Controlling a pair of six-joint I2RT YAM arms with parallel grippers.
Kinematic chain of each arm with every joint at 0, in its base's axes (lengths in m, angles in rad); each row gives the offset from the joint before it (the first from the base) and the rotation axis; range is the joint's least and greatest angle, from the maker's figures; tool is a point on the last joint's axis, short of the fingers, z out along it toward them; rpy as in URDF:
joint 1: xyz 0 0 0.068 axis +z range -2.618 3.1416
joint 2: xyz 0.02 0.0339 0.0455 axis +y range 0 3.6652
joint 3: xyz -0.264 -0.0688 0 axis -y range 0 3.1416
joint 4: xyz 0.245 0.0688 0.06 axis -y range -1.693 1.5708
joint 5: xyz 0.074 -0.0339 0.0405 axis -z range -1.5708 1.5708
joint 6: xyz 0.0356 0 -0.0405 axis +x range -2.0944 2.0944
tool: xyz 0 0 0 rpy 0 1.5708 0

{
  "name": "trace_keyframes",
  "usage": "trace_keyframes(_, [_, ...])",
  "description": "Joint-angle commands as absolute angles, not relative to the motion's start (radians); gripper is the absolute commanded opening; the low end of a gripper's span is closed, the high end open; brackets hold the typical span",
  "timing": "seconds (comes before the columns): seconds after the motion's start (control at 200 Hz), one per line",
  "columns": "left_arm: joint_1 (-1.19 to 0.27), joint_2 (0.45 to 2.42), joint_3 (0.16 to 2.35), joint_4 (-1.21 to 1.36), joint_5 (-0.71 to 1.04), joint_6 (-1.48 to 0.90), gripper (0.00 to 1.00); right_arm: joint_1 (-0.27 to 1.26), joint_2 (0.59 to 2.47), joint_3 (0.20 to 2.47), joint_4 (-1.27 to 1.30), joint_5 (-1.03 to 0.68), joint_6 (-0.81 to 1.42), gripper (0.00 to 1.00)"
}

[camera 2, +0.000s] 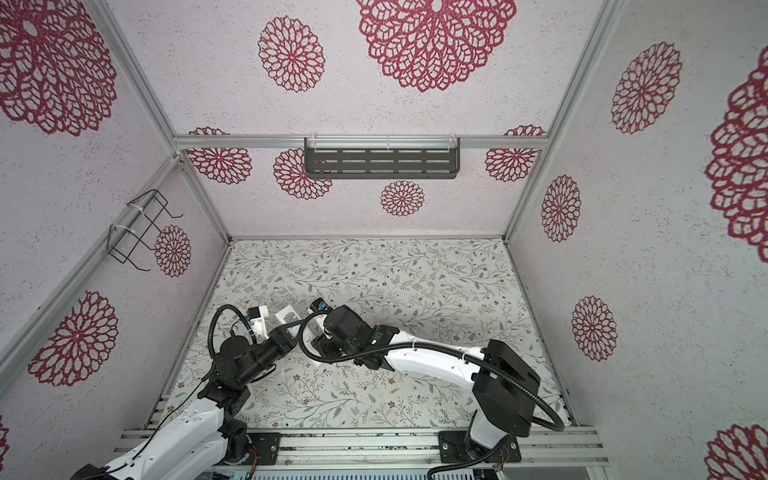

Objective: Load the batteries into the remote control
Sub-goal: 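Lower the cover onto the compartment and slide it toward the latch with the right gripper, then press the cover shut on the remote with the right gripper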

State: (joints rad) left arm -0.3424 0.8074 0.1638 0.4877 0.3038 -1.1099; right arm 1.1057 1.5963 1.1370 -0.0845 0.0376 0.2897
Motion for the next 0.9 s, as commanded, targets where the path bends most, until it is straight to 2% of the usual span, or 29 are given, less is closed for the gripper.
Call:
trace_keyframes(0.0, [-0.348, 0.801, 0.189, 0.550, 0.325, -1.116, 0.00, 1.100, 1.625, 1.157, -0.086, 0.035, 0.299, 0.53])
trace_keyframes(0.46, [-0.349, 0.801, 0.192, 0.540, 0.322, -1.117, 0.00, 1.100, 1.643, 1.169, -0.104, 0.024, 0.295, 0.53])
trace_keyframes(0.71, [-0.348, 0.786, 0.198, 0.510, 0.302, -1.118, 0.00, 1.098, 1.528, 1.214, -0.208, 0.047, 0.277, 0.70])
trace_keyframes(0.896, [-0.349, 0.767, 0.208, 0.488, 0.288, -1.120, 0.00, 1.083, 1.451, 1.122, -0.123, -0.018, 0.291, 0.82])
